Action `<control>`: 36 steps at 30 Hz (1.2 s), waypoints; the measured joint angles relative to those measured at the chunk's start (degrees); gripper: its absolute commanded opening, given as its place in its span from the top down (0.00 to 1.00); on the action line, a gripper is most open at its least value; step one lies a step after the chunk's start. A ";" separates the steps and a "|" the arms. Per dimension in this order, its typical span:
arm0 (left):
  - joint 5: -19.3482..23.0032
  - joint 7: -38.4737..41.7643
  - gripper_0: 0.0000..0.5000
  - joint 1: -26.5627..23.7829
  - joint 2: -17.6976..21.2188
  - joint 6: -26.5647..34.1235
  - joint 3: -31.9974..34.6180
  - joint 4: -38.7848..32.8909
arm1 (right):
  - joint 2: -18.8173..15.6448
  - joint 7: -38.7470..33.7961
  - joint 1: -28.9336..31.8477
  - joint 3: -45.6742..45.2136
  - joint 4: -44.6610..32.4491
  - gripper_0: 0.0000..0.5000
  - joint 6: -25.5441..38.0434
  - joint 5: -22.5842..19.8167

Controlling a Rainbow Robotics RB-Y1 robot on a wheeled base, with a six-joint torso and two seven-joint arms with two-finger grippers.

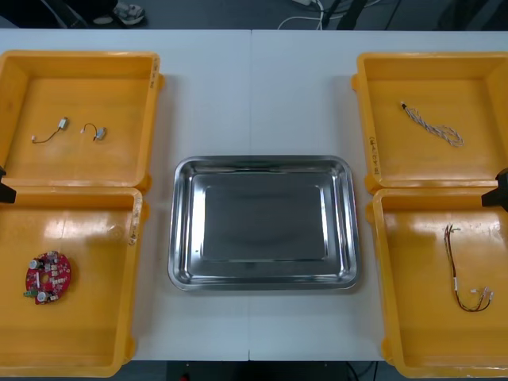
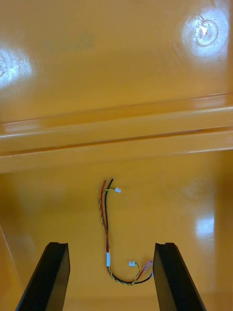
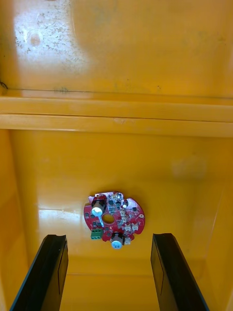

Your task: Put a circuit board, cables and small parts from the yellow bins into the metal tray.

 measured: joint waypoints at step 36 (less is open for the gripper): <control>0.00 0.00 0.00 0.00 0.00 0.00 0.00 0.00 | 0.00 0.00 0.00 0.00 0.00 0.00 0.00 0.00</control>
